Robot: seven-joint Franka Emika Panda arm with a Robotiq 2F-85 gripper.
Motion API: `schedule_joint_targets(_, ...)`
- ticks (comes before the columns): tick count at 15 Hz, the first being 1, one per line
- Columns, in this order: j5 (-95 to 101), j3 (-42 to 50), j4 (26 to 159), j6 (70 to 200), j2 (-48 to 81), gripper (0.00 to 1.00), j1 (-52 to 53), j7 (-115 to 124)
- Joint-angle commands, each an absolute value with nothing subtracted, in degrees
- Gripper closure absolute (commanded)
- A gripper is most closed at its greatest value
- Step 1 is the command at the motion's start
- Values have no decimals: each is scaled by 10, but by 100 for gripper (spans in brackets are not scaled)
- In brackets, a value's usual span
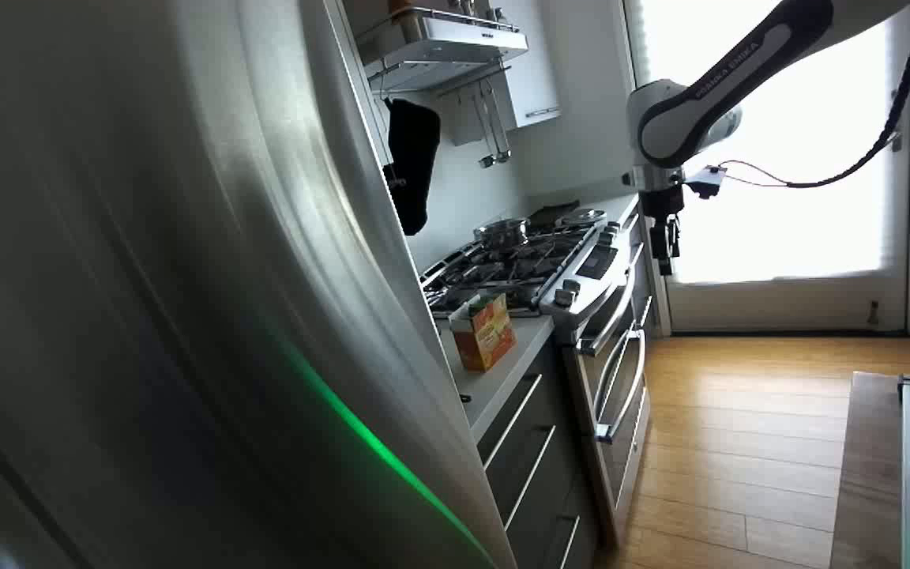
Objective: Pick up one sachet from the orange box and put it in the black measuring spoon
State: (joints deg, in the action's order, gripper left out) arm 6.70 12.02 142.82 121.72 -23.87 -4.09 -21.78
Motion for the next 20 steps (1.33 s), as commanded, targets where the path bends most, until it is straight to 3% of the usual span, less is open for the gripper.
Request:
schedule_joint_targets(1,65,116,1427,1216,-238,0,-45,-219)
schedule_joint_targets(7,65,116,1427,1216,-238,0,-45,-219)
schedule_joint_targets(16,2,31,1203,1050,-202,0,13,-134)
schedule_joint_targets(20,-21,5,1123,1087,-151,0,20,-80)
